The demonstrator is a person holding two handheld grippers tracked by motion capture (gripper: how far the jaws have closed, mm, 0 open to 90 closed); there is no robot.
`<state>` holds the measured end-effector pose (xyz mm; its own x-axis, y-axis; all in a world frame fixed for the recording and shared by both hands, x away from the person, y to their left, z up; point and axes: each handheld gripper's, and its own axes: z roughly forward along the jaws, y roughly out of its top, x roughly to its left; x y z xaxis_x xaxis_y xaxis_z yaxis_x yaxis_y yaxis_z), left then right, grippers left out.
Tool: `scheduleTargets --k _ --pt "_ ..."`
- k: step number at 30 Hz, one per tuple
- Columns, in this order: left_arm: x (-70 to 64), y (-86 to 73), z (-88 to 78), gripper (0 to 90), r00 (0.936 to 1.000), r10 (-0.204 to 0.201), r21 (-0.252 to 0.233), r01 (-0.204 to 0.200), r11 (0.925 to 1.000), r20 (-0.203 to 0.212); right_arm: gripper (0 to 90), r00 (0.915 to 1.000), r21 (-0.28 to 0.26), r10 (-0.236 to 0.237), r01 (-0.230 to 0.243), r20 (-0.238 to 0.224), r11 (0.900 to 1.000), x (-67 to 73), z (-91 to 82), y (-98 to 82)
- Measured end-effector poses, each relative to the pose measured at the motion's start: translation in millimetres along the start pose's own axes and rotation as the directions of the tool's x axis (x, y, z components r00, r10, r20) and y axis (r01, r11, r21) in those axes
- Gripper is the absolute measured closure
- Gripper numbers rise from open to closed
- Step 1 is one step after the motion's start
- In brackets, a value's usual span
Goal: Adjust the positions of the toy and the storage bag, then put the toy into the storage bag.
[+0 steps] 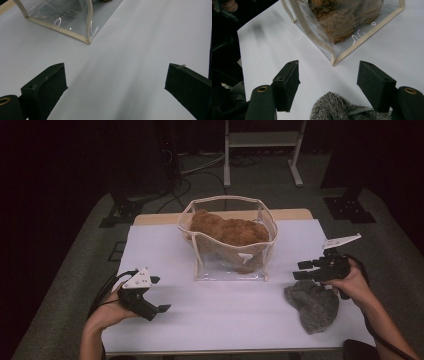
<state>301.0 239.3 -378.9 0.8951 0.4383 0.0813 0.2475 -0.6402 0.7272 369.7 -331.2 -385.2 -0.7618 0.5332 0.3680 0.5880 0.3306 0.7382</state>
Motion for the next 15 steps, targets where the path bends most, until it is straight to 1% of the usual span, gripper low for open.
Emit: scheduleTargets --k 1,2,4,8,10,15 --pt "-0.5 0.9 0.2 3.0 1.0 0.006 0.002 -0.006 1.0 -0.001 32.7 1.0 -0.001 -0.003 0.003 -0.001 1.0 0.6 0.4 -2.1" --pt "-2.0 3.1 0.2 2.9 1.0 0.004 -0.016 -0.004 0.9999 0.001 32.7 1.0 -0.002 -0.006 0.006 0.0 1.0 1.5 0.4 -3.3" --pt "-2.4 3.8 0.1 3.0 0.9999 0.009 -0.018 -0.009 0.9998 0.004 32.7 1.0 -0.007 -0.004 0.004 -0.005 1.0 2.2 0.1 -4.7" --pt "-2.1 2.9 1.8 2.9 0.9997 0.017 -0.014 -0.017 0.9998 0.016 32.7 1.0 -0.01 0.002 -0.002 -0.003 1.0 4.1 -0.1 -11.3" --pt "-1.8 2.0 3.3 3.0 0.9998 0.013 -0.008 -0.013 0.9999 0.016 32.7 1.0 -0.012 0.004 -0.004 -0.004 1.0 4.2 0.0 -12.5" --pt "-1.8 2.2 2.4 2.9 0.9998 0.01 -0.013 -0.01 0.9999 0.014 32.5 0.9998 -0.017 0.017 -0.017 -0.013 1.0 3.8 2.7 -21.1"
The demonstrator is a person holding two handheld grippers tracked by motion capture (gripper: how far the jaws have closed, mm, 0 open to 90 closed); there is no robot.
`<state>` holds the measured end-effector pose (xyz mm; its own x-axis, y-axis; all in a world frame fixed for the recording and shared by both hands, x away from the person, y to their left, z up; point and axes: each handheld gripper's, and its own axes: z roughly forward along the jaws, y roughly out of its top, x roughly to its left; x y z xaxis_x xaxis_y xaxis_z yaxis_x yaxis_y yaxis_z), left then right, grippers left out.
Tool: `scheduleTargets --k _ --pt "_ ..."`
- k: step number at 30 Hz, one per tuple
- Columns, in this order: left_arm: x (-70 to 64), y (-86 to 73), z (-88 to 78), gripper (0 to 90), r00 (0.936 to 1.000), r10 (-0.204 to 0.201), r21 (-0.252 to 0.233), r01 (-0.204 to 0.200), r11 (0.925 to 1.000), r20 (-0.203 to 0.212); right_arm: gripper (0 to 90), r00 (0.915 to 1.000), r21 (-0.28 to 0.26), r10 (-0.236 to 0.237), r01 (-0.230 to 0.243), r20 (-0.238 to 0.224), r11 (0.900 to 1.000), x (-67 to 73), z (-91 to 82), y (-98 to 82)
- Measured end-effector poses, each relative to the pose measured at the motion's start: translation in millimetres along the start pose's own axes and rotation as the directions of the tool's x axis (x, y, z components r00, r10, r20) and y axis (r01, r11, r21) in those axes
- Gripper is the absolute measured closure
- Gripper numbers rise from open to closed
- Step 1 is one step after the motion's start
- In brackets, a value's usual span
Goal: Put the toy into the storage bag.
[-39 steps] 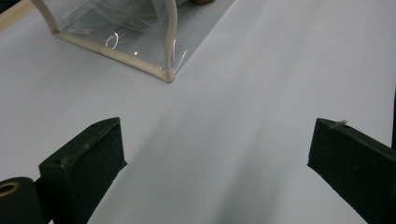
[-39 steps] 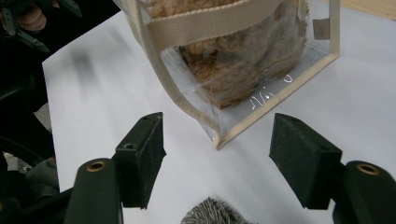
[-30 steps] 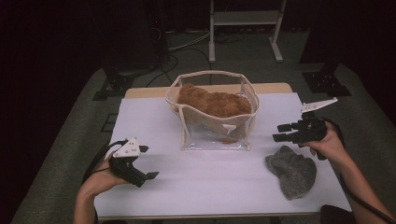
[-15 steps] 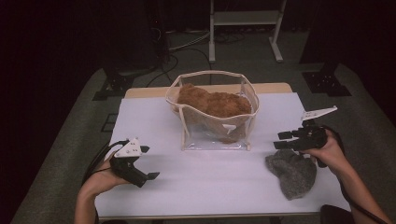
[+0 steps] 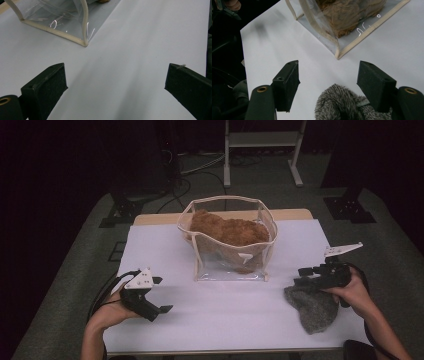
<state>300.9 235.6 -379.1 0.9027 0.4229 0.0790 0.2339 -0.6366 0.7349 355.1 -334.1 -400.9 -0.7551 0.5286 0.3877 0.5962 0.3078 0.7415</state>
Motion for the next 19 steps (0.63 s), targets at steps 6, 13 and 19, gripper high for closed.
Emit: scheduleTargets --k 6,13,19 --pt "0.0 0.2 0.4 3.0 1.0 0.002 -0.001 -0.002 1.0 0.001 32.3 1.0 -0.002 0.006 -0.006 -0.007 1.0 1.1 2.1 -9.1" --pt "0.8 -0.2 -0.2 3.0 1.0 -0.003 -0.004 0.003 1.0 -0.002 31.5 0.9997 -0.004 0.022 -0.022 -0.011 1.0 0.6 4.3 -20.8" --pt "0.5 1.3 1.3 2.9 1.0 -0.007 -0.013 0.007 0.9999 0.003 29.8 0.9993 -0.033 0.009 -0.011 -0.036 0.999 9.1 7.8 -23.0"
